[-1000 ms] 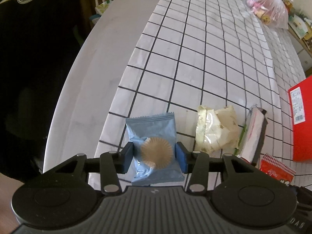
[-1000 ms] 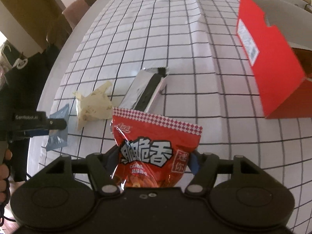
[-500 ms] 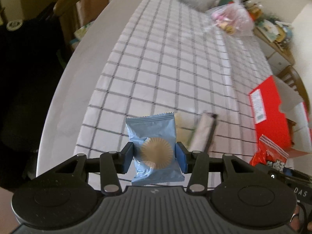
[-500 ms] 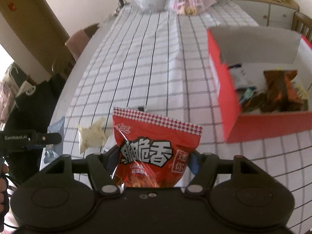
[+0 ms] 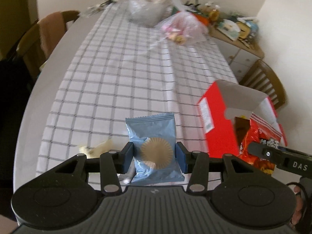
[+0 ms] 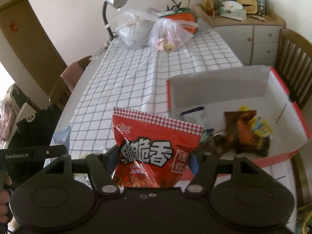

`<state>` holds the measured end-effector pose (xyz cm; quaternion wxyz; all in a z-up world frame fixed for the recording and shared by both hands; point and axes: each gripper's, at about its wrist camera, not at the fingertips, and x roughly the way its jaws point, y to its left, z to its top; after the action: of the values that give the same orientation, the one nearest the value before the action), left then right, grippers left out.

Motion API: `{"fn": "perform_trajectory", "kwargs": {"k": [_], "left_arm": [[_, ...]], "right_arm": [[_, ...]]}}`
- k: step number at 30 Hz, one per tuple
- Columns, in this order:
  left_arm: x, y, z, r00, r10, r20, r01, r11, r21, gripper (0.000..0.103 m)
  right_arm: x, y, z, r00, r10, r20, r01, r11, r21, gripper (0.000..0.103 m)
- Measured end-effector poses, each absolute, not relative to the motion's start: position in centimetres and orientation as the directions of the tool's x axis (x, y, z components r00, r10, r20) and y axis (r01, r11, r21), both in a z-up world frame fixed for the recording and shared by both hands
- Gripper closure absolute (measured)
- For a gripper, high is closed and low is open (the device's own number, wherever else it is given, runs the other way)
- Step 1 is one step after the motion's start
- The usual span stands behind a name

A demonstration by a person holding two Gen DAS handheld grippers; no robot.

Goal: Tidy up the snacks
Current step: 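Lift both held snacks and carry them over the red box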

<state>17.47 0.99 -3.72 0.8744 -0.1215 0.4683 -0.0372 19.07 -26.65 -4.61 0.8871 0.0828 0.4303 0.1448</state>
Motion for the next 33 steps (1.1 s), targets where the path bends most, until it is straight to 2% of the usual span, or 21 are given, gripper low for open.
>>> {"fn": "perform_trajectory", "kwargs": {"k": [8, 18, 26, 33], "left_arm": [[19.3, -6.2, -1.9, 0.582, -0.207, -0.787, 0.036, 0.973, -0.230, 0.057], [22.3, -14.5, -2.2, 0.569, -0.217, -0.793, 0.092, 0.975, -0.201, 0.057], [25.4, -19.8, -4.5, 0.523, -0.203, -0.828, 0.112, 0.979, -0.169, 0.057], [28.4, -22.7, -6.9, 0.481, -0.168, -0.860, 0.103, 0.985, -0.135, 0.057]], "right_arm": [[20.7, -32.5, -3.6, 0.621, 0.304, -0.722, -0.157, 0.951, 0.266, 0.035], [23.6, -39.2, -4.5, 0.635, 0.258, -0.728, -0.114, 0.963, 0.243, 0.035], [27.2, -43.2, -6.3, 0.615, 0.236, -0.753, -0.098, 0.970, 0.224, 0.035], [29.9, -43.6, -8.5, 0.558, 0.261, -0.788, -0.154, 0.965, 0.211, 0.035]]}}
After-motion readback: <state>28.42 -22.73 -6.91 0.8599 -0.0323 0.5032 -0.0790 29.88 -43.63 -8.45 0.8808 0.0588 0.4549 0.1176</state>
